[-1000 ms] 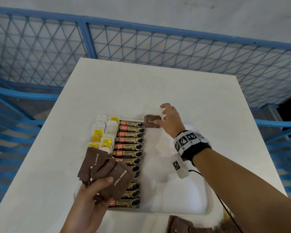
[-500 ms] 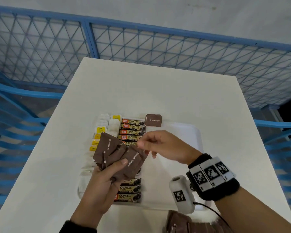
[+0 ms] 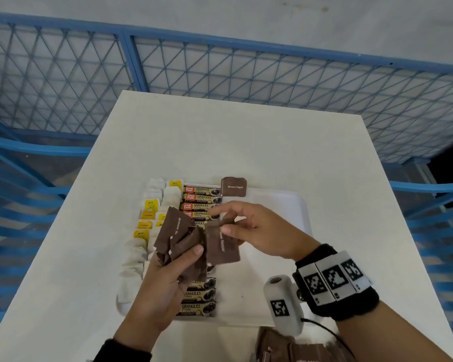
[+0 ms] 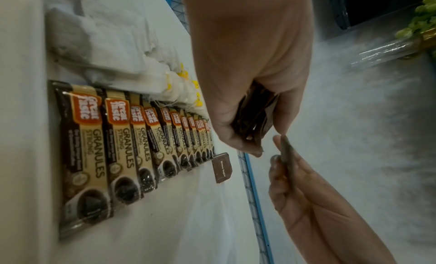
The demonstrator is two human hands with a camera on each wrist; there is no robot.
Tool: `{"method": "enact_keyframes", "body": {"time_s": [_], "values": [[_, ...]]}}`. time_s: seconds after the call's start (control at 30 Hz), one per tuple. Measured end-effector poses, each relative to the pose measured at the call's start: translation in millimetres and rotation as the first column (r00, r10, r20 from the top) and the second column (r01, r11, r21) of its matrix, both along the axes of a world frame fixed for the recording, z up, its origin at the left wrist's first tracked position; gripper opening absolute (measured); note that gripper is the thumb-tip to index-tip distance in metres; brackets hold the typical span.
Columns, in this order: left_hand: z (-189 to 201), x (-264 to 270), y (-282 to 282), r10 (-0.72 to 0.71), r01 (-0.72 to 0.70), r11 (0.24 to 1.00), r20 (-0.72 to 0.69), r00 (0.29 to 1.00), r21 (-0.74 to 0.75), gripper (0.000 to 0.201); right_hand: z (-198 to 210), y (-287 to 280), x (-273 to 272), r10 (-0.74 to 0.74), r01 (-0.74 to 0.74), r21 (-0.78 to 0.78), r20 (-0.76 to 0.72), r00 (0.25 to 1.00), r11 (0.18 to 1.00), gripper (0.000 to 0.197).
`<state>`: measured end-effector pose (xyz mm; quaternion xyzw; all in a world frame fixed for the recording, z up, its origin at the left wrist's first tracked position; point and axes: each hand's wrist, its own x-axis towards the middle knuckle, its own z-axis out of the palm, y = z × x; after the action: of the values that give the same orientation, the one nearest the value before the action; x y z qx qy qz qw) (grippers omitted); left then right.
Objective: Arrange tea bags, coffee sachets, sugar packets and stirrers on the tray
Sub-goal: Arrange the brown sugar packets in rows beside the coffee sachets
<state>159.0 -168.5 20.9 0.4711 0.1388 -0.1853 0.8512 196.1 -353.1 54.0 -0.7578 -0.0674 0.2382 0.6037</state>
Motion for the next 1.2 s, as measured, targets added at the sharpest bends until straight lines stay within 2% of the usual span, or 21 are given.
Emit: {"method": "enact_keyframes", "body": {"time_s": [0.17, 0.23, 0.27, 0.37, 0.43, 0.5, 0.53, 0.6, 0.67, 0.73, 0.8, 0.9, 1.0, 1.07, 1.1, 1.17, 1.2], "values": [[6, 10, -1, -0.062, 0.063, 0.998, 0.039, 0.997, -0.021, 0.067, 6, -1, 1, 0.03, -0.03, 0.01, 0.032, 0.999, 0.999, 0.063], [6, 10, -5, -0.064, 0.065, 0.998, 0.061, 0.996, -0.008, 0.042, 4, 3, 0, 0.021, -0.022, 0.022, 0.05, 0.999, 1.0, 0.065], [5, 9, -7, -0.033, 0.034, 0.999, 0.062, 0.998, -0.004, 0.029, 3, 6, 0, -0.011, 0.01, 0.019, 0.062, 0.998, 1.0, 0.062], [2, 11, -11, 0.073, -0.074, 0.997, 0.066, 0.995, 0.015, 0.036, -2, 9, -4, -0.12, 0.12, 0.018, 0.01, 0.993, 0.993, 0.047], [2, 13, -10, 0.147, -0.147, 0.989, 0.073, 0.987, 0.001, 0.044, -7, 9, -10, -0.099, 0.101, 0.016, -0.11, 0.989, 0.995, 0.034], [-1, 16, -9, 0.188, -0.189, 0.982, 0.063, 0.98, 0.008, 0.025, -11, 10, -14, -0.073, 0.08, 0.033, -0.182, 0.981, 0.996, 0.019], [-3, 16, -8, 0.19, -0.191, 0.982, 0.062, 0.98, 0.012, 0.032, -14, 11, -15, -0.086, 0.102, 0.068, -0.198, 0.976, 0.992, 0.012], [-3, 16, -8, 0.177, -0.178, 0.984, 0.05, 0.983, 0.015, 0.039, -20, 10, -14, -0.155, 0.2, 0.171, -0.247, 0.957, 0.965, 0.009], [-1, 15, -6, 0.171, -0.172, 0.985, 0.027, 0.985, 0.008, 0.037, -26, 4, -9, -0.256, 0.336, 0.245, -0.306, 0.917, 0.909, 0.011], [0, 15, -4, 0.165, -0.165, 0.986, -0.01, 0.986, -0.008, 0.031, -33, -9, 1, -0.361, 0.442, 0.257, -0.309, 0.88, 0.859, 0.011], [2, 14, 0, 0.162, -0.163, 0.986, -0.037, 0.986, -0.034, 0.03, -42, -25, 12, -0.475, 0.527, 0.202, -0.254, 0.842, 0.826, 0.01], [4, 13, 6, 0.153, -0.156, 0.986, -0.05, 0.987, -0.065, 0.033, -58, -51, 30, -0.652, 0.657, -0.003, -0.126, 0.748, 0.754, 0.008], [1, 12, 11, 0.171, -0.181, 0.978, -0.1, 0.98, -0.101, 0.043, -72, -67, 44, -0.72, 0.71, -0.139, -0.03, 0.694, 0.69, 0.011], [0, 12, 11, 0.165, -0.177, 0.98, -0.117, 0.979, -0.095, 0.058, -81, -73, 51, -0.728, 0.713, -0.199, 0.001, 0.686, 0.672, 0.013], [2, 12, 10, 0.166, -0.178, 0.979, -0.12, 0.979, -0.096, 0.053, -85, -75, 53, -0.724, 0.708, -0.228, 0.015, 0.689, 0.669, 0.012], [5, 12, 10, 0.162, -0.179, 0.974, -0.125, 0.979, -0.137, 0.022, -91, -78, 58, -0.72, 0.702, -0.27, 0.044, 0.692, 0.659, 0.008], [5, 12, 10, 0.169, -0.187, 0.969, -0.118, 0.979, -0.16, 0.021, -93, -78, 60, -0.72, 0.701, -0.296, 0.062, 0.692, 0.649, 0.006]]}}
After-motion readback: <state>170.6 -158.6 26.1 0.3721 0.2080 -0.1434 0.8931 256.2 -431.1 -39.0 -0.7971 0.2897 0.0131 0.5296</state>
